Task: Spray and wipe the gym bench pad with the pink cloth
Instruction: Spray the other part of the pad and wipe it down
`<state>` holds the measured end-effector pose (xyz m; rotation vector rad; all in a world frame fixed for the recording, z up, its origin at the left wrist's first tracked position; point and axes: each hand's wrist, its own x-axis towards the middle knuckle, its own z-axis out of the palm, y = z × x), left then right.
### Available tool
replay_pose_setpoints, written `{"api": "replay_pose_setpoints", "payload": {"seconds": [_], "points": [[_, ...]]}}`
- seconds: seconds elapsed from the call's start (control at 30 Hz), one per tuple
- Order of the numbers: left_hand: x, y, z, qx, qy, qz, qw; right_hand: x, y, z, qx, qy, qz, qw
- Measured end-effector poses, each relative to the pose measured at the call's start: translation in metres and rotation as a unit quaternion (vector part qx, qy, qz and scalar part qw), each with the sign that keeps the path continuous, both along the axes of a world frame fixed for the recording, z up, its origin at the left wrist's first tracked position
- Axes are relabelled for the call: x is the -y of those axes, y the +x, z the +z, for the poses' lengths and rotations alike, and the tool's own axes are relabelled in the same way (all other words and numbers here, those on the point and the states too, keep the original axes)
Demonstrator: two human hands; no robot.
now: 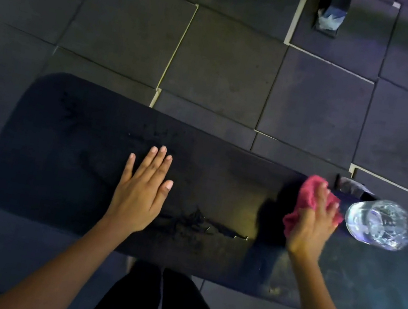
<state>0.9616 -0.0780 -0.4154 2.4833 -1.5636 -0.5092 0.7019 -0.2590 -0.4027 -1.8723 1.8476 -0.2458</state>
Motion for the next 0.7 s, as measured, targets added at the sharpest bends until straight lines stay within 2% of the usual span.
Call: {"api": "replay_pose_setpoints", "payload": {"seconds": [0.03,0.07,0.13,0.23,0.33,0.47,0.7], "points": [[0.002,0.000,-0.001,0.001,0.001,0.006,1.000,-0.002,0.003,-0.009,-0.075,0.009,0.033,0.997],[0.003,0.000,-0.003,0.002,0.002,0.008,1.000,-0.003,0.009,-0.018,-0.110,0.012,0.036,0.993],[0.001,0.005,-0.005,0.000,0.001,-0.003,1.000,-0.006,0.024,-0.021,-0.124,0.019,0.001,0.992],[-0.009,0.015,-0.009,0.003,-0.005,-0.029,1.000,-0.016,0.042,-0.023,-0.116,-0.005,-0.002,0.993],[-0.020,0.036,-0.007,0.000,-0.016,-0.007,1.000,-0.035,0.079,-0.025,-0.101,-0.025,0.039,0.994],[-0.046,0.092,-0.005,0.001,-0.011,0.064,0.998,-0.070,0.168,-0.022,-0.079,-0.026,0.100,0.991],[-0.104,0.186,-0.004,0.008,0.002,0.072,0.997,-0.136,0.347,-0.019,-0.040,-0.005,0.233,0.972]]}}
